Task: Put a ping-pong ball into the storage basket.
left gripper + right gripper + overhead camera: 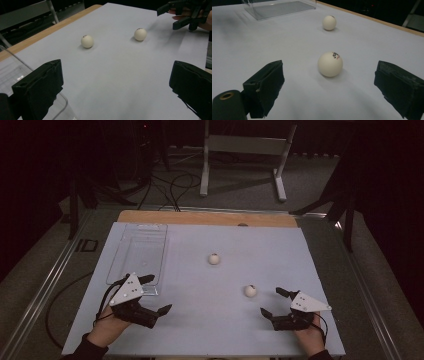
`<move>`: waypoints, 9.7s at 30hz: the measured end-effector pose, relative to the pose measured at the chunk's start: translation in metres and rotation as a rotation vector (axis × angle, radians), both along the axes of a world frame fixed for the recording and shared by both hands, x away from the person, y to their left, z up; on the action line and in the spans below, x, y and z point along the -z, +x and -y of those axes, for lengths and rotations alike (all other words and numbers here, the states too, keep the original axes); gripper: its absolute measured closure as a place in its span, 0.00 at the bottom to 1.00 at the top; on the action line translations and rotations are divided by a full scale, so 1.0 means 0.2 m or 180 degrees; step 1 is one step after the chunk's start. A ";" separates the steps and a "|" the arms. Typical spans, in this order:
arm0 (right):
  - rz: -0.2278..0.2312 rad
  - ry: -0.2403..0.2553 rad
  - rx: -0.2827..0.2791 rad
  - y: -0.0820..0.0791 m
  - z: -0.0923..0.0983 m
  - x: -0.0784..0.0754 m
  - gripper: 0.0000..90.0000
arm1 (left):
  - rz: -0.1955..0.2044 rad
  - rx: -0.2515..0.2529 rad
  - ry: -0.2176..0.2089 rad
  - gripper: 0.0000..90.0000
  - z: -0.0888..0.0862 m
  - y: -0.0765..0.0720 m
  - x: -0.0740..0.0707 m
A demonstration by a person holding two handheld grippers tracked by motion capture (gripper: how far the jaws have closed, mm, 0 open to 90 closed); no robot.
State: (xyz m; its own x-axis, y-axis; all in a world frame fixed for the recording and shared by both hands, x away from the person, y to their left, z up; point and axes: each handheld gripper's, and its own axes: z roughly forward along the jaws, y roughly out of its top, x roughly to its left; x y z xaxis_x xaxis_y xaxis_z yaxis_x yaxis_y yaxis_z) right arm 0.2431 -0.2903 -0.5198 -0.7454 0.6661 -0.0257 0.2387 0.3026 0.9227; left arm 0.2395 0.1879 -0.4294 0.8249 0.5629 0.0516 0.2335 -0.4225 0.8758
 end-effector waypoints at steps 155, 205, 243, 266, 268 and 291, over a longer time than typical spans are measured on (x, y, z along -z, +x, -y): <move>-0.0067 0.0033 -0.0064 0.00 0.00 0.00 0.10 | -0.1047 0.1050 0.1260 0.34 1.35 0.62 0.34; -0.0068 0.0023 -0.0073 -0.01 -0.01 0.00 0.10 | -0.1146 0.1511 0.1642 0.58 1.23 0.53 0.20; -0.0062 0.0014 -0.0070 -0.01 -0.01 0.00 0.10 | -0.1249 0.1560 0.1896 0.58 0.93 0.47 0.07; -0.0076 0.0004 -0.0062 -0.01 -0.02 0.00 0.10 | -0.1233 0.1449 0.1868 0.58 0.70 0.46 -0.06; -0.0073 0.0002 -0.0067 -0.01 -0.02 0.00 0.10 | -0.1222 0.1433 0.1859 0.58 0.68 0.47 -0.07; -0.0080 0.0001 -0.0068 -0.01 -0.02 0.00 0.10 | -0.1175 0.1092 0.1687 0.58 0.48 0.53 -0.25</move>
